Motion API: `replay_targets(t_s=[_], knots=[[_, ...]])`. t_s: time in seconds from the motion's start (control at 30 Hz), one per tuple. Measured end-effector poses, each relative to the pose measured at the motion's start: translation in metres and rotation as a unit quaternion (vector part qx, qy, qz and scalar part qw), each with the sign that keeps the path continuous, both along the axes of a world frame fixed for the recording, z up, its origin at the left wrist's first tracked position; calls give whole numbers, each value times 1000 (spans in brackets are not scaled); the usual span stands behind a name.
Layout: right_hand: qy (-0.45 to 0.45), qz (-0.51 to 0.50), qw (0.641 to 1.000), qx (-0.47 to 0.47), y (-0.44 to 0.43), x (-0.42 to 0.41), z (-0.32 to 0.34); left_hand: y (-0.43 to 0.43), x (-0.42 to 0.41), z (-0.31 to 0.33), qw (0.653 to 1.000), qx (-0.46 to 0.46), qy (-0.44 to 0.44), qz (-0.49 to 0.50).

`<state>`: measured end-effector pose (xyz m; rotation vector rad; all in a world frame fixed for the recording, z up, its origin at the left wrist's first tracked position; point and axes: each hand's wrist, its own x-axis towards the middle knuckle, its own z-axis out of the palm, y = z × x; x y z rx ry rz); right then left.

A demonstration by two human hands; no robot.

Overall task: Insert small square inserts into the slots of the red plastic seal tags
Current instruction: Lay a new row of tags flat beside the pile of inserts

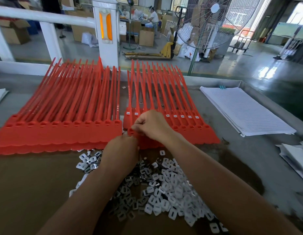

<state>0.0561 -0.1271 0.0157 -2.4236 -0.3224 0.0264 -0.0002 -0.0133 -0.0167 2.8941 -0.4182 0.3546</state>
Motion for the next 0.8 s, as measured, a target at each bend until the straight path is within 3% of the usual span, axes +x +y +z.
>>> replay_targets(t_s=[0.5,0.8], knots=[[60,8,998,-13,9,14,-14,1,3,-7,1000,-13,-23,-6],[7,2,998,-56,12,12,-19,2,1,-9,999,-13,-32,-7]])
